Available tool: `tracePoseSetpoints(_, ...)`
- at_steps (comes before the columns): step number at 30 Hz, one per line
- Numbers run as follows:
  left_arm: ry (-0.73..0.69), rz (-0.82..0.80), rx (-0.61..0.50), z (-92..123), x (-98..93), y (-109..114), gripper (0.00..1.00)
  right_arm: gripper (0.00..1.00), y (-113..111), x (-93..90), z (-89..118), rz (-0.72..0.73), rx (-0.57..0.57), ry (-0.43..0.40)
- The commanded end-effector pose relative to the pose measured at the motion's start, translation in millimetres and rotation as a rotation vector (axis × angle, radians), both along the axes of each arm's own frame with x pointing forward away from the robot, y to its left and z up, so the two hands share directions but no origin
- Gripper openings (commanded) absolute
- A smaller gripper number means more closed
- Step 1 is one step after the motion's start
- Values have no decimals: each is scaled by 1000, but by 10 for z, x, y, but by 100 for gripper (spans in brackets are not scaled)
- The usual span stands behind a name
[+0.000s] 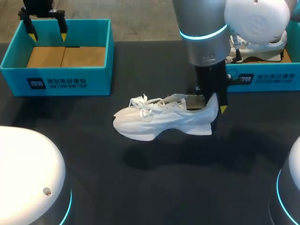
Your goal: Take the shoe out of the shoebox, open the shoe tongue, remove and reinsert the insole, then place the shoe into the shoebox
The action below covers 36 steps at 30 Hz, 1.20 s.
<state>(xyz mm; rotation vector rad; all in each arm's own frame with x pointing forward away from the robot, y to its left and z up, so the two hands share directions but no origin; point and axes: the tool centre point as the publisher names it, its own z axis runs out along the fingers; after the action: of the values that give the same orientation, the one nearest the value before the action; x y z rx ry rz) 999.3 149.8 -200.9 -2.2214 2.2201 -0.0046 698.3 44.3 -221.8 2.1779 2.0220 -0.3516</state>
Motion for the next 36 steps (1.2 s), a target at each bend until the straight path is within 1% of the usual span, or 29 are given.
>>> tracePoseSetpoints(1, 1, 0, 1, 4, 3, 0, 100, 0, 18, 13, 14, -1, -1, 2)
tracePoseSetpoints(9, 1, 0, 1, 4, 3, 0, 100, 0, 18, 13, 14, -1, -1, 2)
tracePoseSetpoints(12, 1, 0, 1, 4, 3, 0, 100, 0, 135, 60, -147, -7, 23, -1)
tracePoseSetpoints(15, 1, 0, 1, 4, 3, 0, 100, 0, 213, 102, -247, -14, 36, -11)
tracePoseSetpoints(20, 1, 0, 1, 4, 3, 0, 100, 0, 249, 121, -416, -4, 33, -8)
tracePoseSetpoints(22, 1, 0, 1, 4, 3, 0, 100, 0, 264, 137, -496, 18, 26, 6)
tracePoseSetpoints(27, 1, 0, 1, 4, 3, 0, 100, 0, 275, 163, -713, 28, 38, 29)
tracePoseSetpoints(30, 1, 0, 1, 4, 3, 0, 100, 0, 237, 165, -856, 25, 30, 35)
tracePoseSetpoints(36, 1, 0, 1, 4, 3, 0, 100, 0, 173, 207, -1100, -2, 5, 5)
